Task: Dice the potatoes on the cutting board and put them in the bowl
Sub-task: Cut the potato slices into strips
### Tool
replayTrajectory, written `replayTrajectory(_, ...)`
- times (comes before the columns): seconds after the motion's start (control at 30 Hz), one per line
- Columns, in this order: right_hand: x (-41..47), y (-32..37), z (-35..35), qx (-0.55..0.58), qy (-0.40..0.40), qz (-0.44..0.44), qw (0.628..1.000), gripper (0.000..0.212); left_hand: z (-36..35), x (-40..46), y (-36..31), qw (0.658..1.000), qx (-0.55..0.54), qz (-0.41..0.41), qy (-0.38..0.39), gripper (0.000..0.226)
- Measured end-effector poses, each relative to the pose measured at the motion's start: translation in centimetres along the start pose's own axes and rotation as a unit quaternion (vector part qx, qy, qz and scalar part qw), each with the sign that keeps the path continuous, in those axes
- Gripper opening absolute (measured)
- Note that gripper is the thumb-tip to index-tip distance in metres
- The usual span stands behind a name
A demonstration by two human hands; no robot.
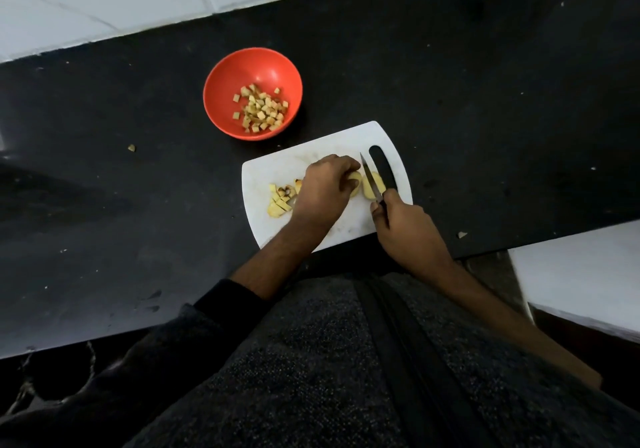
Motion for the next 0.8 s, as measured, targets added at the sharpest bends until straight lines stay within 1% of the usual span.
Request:
replayTrajectory(0.13,-0.3,0.0,-0.2,-0.003,0.003,0.019,1.0,0.022,0.0,-1.8,0.5,0.992,-0.068,0.096,-0.048,0.019)
replayTrajectory(0.23,-0.7,0.0,-1.1,-0.003,0.012,0.042,0.999,0.022,-0.1,-2.8,1.1,0.987,-0.082,0.122,-0.066,0.02)
replayTrajectory(0.43,-1.4,0.5,-2.5,-0.011,0.048,0.076,0.996,0.021,-1.3,-4.8,2.0,0.988,-0.067,0.112,-0.079,0.025)
replayTrajectory(0.6,-1.4,0.2,-2.4,-0.023,0.042,0.084,0.995,0.021,-1.7,-5.7,2.0,0.995,-0.047,0.078,-0.046,0.036)
replayTrajectory(0.73,-1.8,-0.1,-2.0,-0.017,0.032,0.085,0.996,0.02,-1.6,-6.4,1.9,0.998,0.03,0.048,-0.028,0.05)
replayTrajectory(0.8,-2.1,-0.4,-2.0,-0.021,0.033,0.081,0.996,0.018,-1.5,-6.5,1.7,0.997,0.056,0.053,-0.03,0.049)
Point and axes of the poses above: each hand's wrist, its own x-axis towards the middle knuckle, its own z-axis out of the back of the hand, y = z × x, the point moved 2 cm from there along x, towards the middle knuckle
